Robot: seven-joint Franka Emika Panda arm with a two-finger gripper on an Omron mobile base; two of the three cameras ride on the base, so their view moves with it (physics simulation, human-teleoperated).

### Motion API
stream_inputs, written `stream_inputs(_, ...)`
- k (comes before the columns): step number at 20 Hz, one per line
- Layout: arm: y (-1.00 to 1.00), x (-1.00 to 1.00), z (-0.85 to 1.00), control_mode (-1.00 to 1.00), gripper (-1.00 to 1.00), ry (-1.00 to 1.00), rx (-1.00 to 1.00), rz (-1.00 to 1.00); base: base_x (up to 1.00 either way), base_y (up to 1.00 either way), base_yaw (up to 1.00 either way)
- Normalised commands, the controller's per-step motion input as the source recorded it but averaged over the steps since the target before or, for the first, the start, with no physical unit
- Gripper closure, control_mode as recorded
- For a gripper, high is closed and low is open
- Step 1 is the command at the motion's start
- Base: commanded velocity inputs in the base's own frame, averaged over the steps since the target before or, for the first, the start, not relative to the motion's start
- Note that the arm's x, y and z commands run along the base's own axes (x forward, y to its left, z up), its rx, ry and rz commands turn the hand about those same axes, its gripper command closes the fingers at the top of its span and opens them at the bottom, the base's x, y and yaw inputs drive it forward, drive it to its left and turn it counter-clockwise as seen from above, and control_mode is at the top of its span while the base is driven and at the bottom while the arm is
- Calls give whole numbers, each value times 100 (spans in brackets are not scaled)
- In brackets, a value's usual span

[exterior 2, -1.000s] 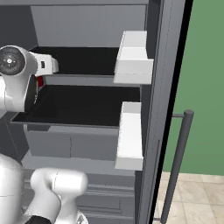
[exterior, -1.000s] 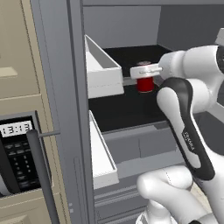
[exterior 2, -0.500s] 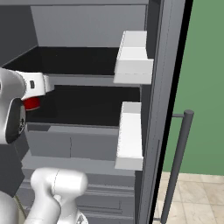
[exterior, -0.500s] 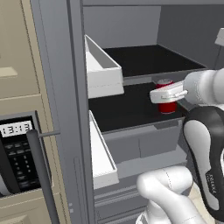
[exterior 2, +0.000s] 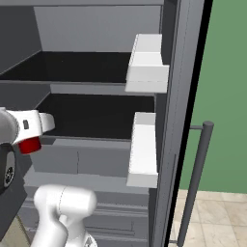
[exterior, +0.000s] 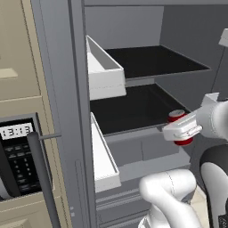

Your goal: Open the fridge, grab two sodas, and place both sodas inside the bowl with ice on the dining counter.

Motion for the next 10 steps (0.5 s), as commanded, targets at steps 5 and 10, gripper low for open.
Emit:
stream_inputs(5,8,-49,-51,-100,100,0,-13,4,0,0,0)
stream_inputs(10,0,-13,-7,100,100,0,-2,0,-52,-1,1)
